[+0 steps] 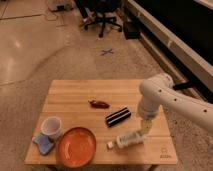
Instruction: Knock the bottle over
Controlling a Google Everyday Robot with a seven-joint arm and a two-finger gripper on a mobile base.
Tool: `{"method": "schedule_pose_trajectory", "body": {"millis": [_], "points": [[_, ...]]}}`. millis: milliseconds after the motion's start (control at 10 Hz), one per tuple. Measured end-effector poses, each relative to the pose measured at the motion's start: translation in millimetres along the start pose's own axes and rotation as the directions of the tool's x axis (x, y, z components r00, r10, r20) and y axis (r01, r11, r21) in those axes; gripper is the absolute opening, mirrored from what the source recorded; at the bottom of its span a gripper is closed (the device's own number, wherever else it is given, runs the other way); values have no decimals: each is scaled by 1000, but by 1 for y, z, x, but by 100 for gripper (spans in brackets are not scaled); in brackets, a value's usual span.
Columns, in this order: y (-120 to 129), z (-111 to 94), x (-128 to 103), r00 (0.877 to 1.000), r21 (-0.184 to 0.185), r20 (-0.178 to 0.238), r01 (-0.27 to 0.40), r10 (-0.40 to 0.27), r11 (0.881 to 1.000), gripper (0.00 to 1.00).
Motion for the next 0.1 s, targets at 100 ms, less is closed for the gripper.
{"method": "schedule_pose_trajectory", "body": {"millis": [100], "points": [[1, 0, 1, 1000, -1, 0, -3, 3, 1000, 65]]}}
